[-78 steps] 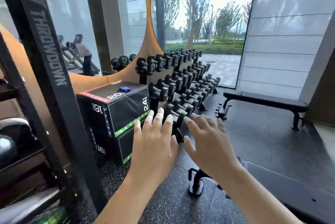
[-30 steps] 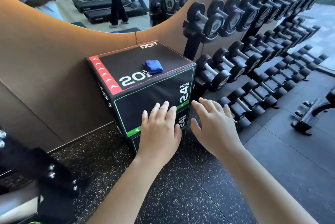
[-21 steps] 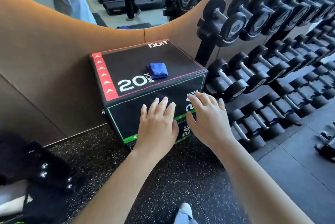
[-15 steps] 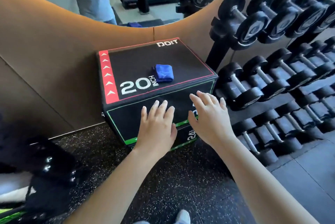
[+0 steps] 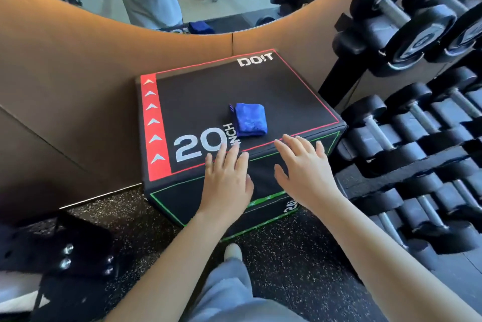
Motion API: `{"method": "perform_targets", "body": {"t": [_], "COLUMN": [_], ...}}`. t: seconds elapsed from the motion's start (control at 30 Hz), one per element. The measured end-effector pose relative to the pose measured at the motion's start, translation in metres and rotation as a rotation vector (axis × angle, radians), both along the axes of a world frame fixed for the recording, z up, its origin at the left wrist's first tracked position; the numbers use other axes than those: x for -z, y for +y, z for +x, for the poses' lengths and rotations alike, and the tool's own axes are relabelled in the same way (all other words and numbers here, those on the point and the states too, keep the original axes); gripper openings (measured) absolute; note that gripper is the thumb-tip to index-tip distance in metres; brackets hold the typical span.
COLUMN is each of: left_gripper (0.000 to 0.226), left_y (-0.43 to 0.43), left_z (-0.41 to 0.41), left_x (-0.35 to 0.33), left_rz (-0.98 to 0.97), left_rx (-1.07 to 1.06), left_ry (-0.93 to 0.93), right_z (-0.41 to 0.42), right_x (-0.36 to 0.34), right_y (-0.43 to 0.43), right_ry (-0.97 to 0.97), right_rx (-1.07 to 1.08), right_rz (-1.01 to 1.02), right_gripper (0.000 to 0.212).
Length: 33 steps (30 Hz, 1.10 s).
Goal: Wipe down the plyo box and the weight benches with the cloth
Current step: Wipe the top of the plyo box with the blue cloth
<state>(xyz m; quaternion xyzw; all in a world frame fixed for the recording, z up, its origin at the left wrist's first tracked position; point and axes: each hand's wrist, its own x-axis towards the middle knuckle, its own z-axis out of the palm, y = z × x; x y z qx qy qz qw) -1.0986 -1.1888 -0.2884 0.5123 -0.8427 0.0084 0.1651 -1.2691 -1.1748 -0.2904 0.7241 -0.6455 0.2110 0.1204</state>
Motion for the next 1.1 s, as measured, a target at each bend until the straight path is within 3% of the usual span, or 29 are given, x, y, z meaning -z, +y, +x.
{"method": "perform_targets", "body": {"t": [0.3, 0.43, 0.63, 0.77, 0.9, 1.1], "left_gripper": [0.038, 0.039, 0.048, 0.058, 0.063, 0.061], "left_y": [-0.129, -0.166, -0.198, -0.210, -0.216, -0.217], "left_z": [0.001, -0.006, -0.026, -0.029, -0.030, -0.030], "left_x": [0.041, 0.050, 0.070, 0.087, 0.095, 0.101], "left_rz": [0.132, 0.206, 0.233, 0.385, 0.410, 0.409], "left_rx": [0.118, 0.135, 0.297, 0.268, 0.264, 0.243], "left_ry": [0.088, 0.101, 0.023, -0.029, -0.139, -0.111], "right_z": [-0.005, -0.014, -0.034, -0.046, -0.054, -0.062], "right_x": [0.038, 0.050, 0.067, 0.073, 0.077, 0.088], "right_y": [-0.091, -0.120, -0.153, -0.172, -0.189, -0.210], "right_ry": [0.057, 0.067, 0.068, 0.075, 0.123, 0.172], "right_rx": [0.029, 0.047, 0.011, -0.060, -0.154, -0.299], "right_rz": [0.110, 0.155, 0.273, 0.337, 0.359, 0.408], "right_gripper": [0.047, 0.058, 0.065, 0.070, 0.078, 0.092]}}
